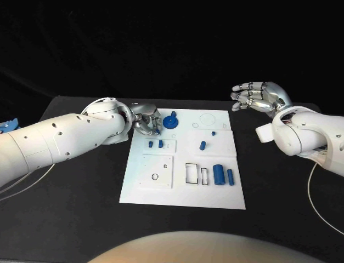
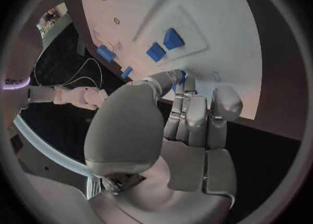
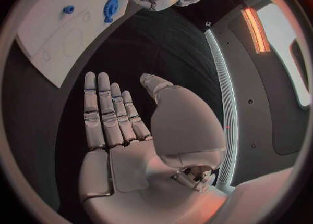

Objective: Assemble the parts on the task board

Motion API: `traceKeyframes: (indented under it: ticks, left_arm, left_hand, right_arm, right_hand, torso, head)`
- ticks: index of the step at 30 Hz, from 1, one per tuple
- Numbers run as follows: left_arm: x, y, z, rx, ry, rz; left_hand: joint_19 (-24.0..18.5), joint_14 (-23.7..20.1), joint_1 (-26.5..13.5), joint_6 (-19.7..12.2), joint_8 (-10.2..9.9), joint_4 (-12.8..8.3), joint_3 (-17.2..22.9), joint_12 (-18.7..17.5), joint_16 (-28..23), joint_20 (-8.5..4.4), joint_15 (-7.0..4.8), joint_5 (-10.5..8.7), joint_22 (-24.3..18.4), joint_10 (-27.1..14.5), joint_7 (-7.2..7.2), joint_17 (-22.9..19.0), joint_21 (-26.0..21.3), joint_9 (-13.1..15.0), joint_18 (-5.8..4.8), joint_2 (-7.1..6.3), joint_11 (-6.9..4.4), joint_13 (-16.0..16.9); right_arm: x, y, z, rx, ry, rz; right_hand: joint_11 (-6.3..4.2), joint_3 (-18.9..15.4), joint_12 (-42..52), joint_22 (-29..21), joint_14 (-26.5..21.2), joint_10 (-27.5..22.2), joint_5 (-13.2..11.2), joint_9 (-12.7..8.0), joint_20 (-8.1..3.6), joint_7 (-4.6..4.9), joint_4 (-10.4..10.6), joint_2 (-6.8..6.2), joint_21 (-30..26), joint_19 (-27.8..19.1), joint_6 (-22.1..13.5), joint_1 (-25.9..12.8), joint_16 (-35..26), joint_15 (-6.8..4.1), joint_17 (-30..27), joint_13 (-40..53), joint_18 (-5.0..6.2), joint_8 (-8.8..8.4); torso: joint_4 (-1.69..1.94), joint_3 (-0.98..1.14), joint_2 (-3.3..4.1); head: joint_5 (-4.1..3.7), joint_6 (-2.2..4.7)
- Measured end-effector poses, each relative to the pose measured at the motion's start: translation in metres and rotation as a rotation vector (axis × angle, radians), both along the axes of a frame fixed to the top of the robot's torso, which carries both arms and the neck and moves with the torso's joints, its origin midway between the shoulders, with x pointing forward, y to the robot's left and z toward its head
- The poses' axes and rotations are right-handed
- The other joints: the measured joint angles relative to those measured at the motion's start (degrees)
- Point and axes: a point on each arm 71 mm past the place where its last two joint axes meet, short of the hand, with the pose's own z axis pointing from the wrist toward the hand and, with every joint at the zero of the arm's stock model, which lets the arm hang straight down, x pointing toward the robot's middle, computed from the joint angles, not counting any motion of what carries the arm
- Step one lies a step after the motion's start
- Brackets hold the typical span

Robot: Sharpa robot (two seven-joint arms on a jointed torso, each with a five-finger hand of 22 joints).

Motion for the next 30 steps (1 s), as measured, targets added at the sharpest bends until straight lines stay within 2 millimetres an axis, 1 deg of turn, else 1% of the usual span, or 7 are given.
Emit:
traceKeyframes:
  ticks: [7,9,13,20,25,27,30]
  left_arm:
    - [-0.0002,-0.0003,-0.0007,0.005,0.007,-0.001]
    - [-0.0004,-0.0006,-0.0008,0.006,0.009,-0.002]
    - [-0.0011,-0.0017,-0.0008,0.006,0.011,-0.006]
    - [-0.0021,-0.0036,-0.0010,0.005,0.014,-0.011]
    - [-0.0021,-0.0037,-0.0009,0.004,0.013,-0.011]
    - [-0.0021,-0.0037,-0.0009,0.004,0.013,-0.011]
    - [-0.0021,-0.0037,-0.0008,0.004,0.012,-0.011]
  left_hand:
    - [0.0,0.0,0.0,0.0,0.0,0.0,0.0,0.0,0.0,0.00,0.00,0.00,0.0,0.1,0.00,-0.1,0.0,0.1,0.00,0.00,-0.12,0.0]
    - [0.0,0.0,0.0,0.2,0.0,0.0,0.0,0.0,0.0,0.00,0.00,0.00,0.0,0.5,-0.21,-0.1,0.0,0.1,0.00,0.00,-0.11,0.0]
    - [0.0,0.0,0.0,0.4,0.0,0.0,0.0,0.0,0.0,0.00,0.00,0.00,0.1,0.6,0.00,-0.1,0.0,0.1,0.00,0.00,-0.14,0.0]
    - [0.2,0.2,-0.2,1.1,-0.2,-0.2,-0.2,0.0,0.0,-0.21,-0.22,-0.03,0.3,1.4,-0.30,-0.2,0.0,0.3,0.00,0.16,-0.50,0.1]
    - [0.2,0.2,-0.3,1.1,-0.2,-0.2,-0.2,0.0,0.0,-0.21,-0.22,-0.03,0.4,1.4,-0.30,-0.3,0.0,0.4,0.00,0.30,-0.50,0.2]
    - [0.2,0.2,-0.3,1.3,-0.2,-0.3,-0.3,0.0,0.0,-0.22,-0.22,-0.03,0.6,1.5,-0.50,-0.3,0.2,0.5,0.00,0.30,-0.67,0.2]
    - [0.4,0.4,-0.3,1.4,-0.2,-0.3,-0.3,0.0,0.0,-0.41,-0.43,-0.04,0.7,1.9,-0.61,-0.3,0.2,0.5,0.00,0.30,-0.61,0.4]
  right_arm:
    - [-0.0001,-0.0004,0.0000,0.000,0.000,-0.001]
    - [-0.0001,-0.0003,0.0000,0.000,0.000,0.000]
    - [-0.0001,-0.0002,0.0001,0.000,0.000,0.000]
    - [0.0000,-0.0003,0.0001,0.000,-0.001,0.000]
    - [0.0000,-0.0003,0.0001,0.000,-0.001,-0.001]
    - [0.0000,-0.0003,0.0001,0.000,-0.001,-0.001]
    - [0.0000,-0.0003,0.0001,0.000,-0.001,-0.001]
  right_hand:
    - [0.00,0.0,0.0,0.0,0.0,0.0,0.0,0.0,0.00,0.00,0.0,0.00,0.0,0.0,0.0,0.0,0.0,0.00,0.0,0.0,0.00,0.00]
    - [0.00,0.0,0.0,0.0,0.0,0.0,0.0,0.0,0.00,0.00,0.0,0.00,0.0,0.0,0.0,0.0,0.0,0.00,0.0,0.0,0.00,0.00]
    - [0.00,0.0,0.0,0.0,0.0,0.0,0.0,0.0,0.00,0.00,0.0,0.00,0.0,0.0,0.0,0.0,0.0,0.00,0.0,0.0,0.00,0.00]
    - [0.00,0.0,0.0,0.0,0.0,0.0,0.0,0.0,0.00,0.00,0.0,0.00,0.0,0.0,0.0,0.0,0.0,0.00,0.0,0.0,0.00,0.00]
    - [0.00,0.0,0.0,0.0,0.0,0.0,0.0,0.0,0.00,0.00,0.0,0.00,0.0,0.0,0.0,0.0,0.0,0.00,0.0,0.0,0.00,0.00]
    - [0.00,0.0,0.0,0.0,0.0,0.0,0.0,0.0,0.00,0.00,0.0,0.00,0.0,0.0,0.0,0.0,0.0,0.00,0.0,0.0,0.00,0.00]
    - [0.00,0.0,0.0,0.0,0.0,0.0,0.0,0.0,0.00,0.00,0.0,0.00,0.0,0.0,0.0,0.0,0.0,0.00,0.0,0.0,0.00,0.00]
  torso:
    - [0.01,0.01,0.00]
    - [0.03,0.02,0.00]
    - [0.02,0.02,0.00]
    - [-0.01,0.02,-0.01]
    - [0.02,0.02,-0.02]
    - [0.02,0.03,-0.02]
    - [0.02,0.03,-0.02]
  head:
    - [0.02,-0.14]
    - [0.02,-0.19]
    - [0.01,-0.20]
    - [0.05,-0.24]
    - [0.01,-0.21]
    - [0.01,-0.20]
    - [0.01,-0.18]
